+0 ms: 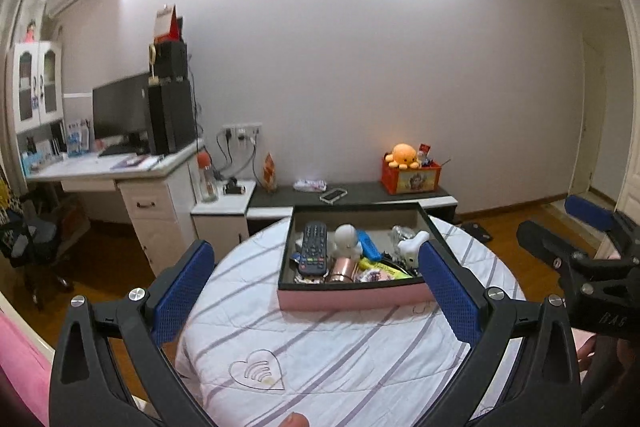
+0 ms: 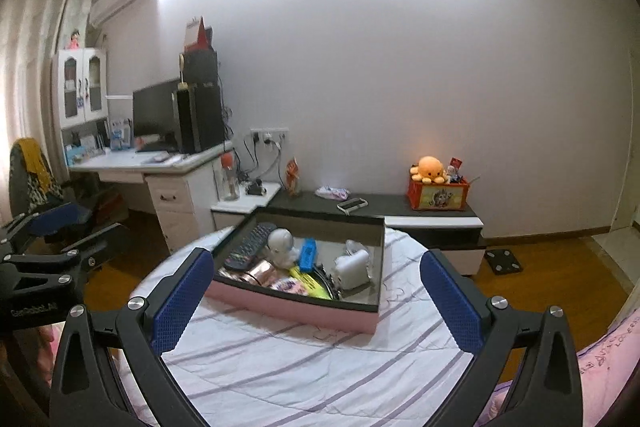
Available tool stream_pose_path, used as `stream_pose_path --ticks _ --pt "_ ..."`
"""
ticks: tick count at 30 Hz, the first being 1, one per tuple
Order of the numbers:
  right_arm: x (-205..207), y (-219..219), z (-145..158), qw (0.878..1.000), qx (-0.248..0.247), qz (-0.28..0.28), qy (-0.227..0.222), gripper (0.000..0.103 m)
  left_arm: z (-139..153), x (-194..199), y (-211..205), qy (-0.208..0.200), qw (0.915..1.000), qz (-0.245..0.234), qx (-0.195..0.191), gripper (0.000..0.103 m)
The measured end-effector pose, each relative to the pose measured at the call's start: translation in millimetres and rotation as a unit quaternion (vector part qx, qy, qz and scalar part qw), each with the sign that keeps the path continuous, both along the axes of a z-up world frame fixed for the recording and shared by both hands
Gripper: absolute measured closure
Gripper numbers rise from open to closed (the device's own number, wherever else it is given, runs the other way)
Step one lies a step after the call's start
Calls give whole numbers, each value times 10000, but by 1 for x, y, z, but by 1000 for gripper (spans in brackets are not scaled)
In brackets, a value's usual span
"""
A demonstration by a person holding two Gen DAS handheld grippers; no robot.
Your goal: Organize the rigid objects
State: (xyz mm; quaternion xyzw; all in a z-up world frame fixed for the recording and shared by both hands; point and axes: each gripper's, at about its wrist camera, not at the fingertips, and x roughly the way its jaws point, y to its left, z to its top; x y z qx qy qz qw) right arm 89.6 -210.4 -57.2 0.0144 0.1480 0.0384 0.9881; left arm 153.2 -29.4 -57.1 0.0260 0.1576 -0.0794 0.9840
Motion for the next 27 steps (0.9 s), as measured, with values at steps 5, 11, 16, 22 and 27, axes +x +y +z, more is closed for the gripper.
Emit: stream_pose_path --ticks 5,11,16,22,27 --pt "-24 7 21 9989 -60 -26 -457 0 16 -25 2 -345 9994 -90 -44 0" --pt "-50 15 37 9961 -130 1 -871 0 33 -57 2 -778 9969 -65 95 0" --pt "-69 22 48 9933 -238 7 -1131 0 47 -78 6 -1033 9946 -100 9 0" --pt "-88 27 56 9899 -304 -114 -1383 0 53 -93 9 -1209 9926 -90 -44 0" --pt "-100 29 61 9873 -317 -159 -1549 0 59 -113 7 -1490 9888 68 28 0"
